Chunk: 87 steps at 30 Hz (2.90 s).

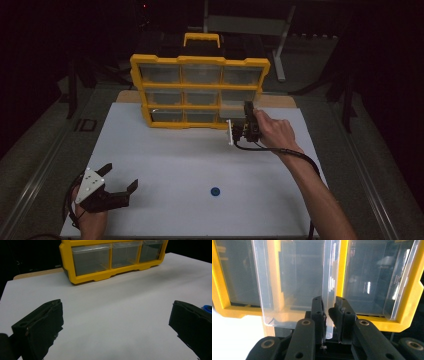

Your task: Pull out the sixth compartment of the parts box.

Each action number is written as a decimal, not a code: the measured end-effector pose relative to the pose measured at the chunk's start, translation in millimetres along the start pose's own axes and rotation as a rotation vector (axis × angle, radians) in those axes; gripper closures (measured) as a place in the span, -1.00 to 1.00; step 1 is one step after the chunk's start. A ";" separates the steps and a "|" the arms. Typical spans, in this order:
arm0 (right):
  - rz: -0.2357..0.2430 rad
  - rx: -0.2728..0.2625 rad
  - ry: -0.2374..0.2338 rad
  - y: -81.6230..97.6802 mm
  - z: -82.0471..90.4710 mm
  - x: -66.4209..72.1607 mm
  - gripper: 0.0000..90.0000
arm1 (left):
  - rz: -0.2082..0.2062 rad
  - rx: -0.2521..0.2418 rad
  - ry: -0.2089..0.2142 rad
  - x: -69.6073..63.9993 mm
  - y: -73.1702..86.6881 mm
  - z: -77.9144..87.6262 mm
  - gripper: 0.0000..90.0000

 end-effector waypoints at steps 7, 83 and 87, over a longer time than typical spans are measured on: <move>0.002 -0.005 0.000 0.9 4.5 0.6 0.74 | -0.001 0.000 0.000 -0.2 0.0 0.0 -1.00; 0.011 -0.047 -0.022 2.2 34.9 6.0 0.63 | -0.001 -0.001 -0.001 -1.0 0.0 0.3 -1.00; 0.002 -0.059 -0.031 0.5 37.4 8.3 0.46 | -0.001 -0.001 -0.002 -0.8 0.0 0.3 -1.00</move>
Point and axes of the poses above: each handheld gripper's, and its own axes: z roughly backward along the jaws, y roughly out of its underside, x roughly to its left, the point moved 1 cm from there along -z, roughly forward along the jaws, and after that the axes turned 10 degrees about z, right-handed, at the moved point
